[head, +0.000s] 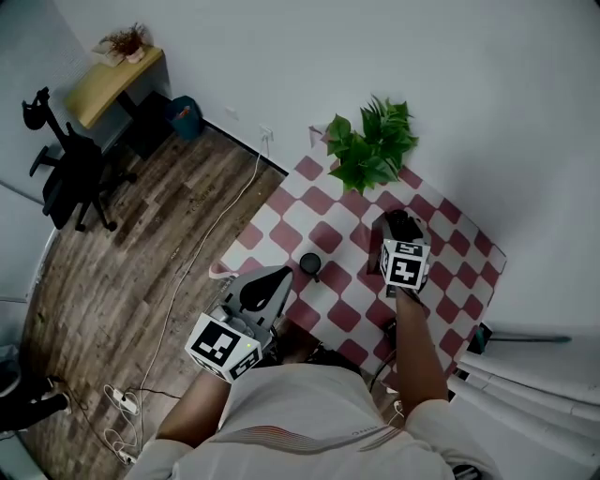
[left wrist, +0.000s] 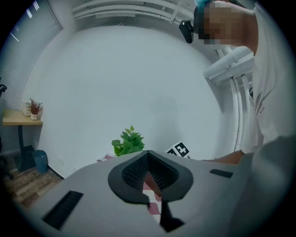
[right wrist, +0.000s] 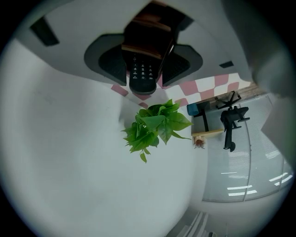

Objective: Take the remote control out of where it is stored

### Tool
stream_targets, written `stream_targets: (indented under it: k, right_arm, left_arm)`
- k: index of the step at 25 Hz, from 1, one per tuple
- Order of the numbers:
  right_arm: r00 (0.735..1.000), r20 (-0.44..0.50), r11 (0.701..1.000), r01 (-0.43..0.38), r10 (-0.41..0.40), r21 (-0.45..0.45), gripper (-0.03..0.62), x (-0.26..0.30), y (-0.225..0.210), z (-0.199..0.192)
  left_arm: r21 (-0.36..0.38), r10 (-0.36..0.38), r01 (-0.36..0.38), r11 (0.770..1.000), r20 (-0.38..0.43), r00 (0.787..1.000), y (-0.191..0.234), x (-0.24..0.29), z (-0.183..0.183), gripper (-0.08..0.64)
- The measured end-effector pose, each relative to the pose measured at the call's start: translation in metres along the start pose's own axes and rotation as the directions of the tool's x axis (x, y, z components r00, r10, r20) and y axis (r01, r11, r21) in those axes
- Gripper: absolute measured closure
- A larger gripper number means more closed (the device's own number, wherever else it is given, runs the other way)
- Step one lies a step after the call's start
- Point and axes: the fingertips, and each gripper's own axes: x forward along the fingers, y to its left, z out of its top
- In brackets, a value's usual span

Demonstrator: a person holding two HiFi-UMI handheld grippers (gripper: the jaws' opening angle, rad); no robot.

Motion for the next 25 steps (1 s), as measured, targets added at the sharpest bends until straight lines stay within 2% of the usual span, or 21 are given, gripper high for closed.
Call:
stream_targets:
  k: [7, 9, 12, 18, 25]
  right_arm:
    - [0.999, 0.006, 0.998, 0.039, -0.039, 0.042, 0.368, 0.012, -0.002, 0.000]
    - [0.999, 0.010, 0.998, 0.052, -0.052, 0.042, 0.390, 0.011, -0.004, 0.000]
    - [0.997, 0.054, 0.997, 0.059, -0.062, 0.046, 0.391, -0.001, -0.007, 0.007]
    - [0.978, 0.203, 0.997, 0.043, -0.056, 0.068, 0.393, -0.049, -0.010, 0.041]
    - [0.963, 0.268, 0.999, 0.008, -0.017, 0.032, 0.393, -0.131, 0.000, 0.048]
  left_arm:
    - [-0.018, 0.028, -0.029, 0.999, -0.006, 1.000, 0.011, -0.008, -0.005, 0.554]
    - [-0.019, 0.027, -0.027, 0.999, -0.003, 1.000, 0.011, -0.009, -0.005, 0.552]
    - [-0.015, 0.019, -0.019, 1.000, -0.001, 1.000, 0.011, -0.011, -0.003, 0.554]
    - [-0.008, 0.004, -0.004, 1.000, 0.010, 1.000, 0.007, -0.018, -0.001, 0.554]
    - [0.002, -0.058, 0.058, 0.998, 0.022, 0.998, -0.009, -0.023, -0.001, 0.552]
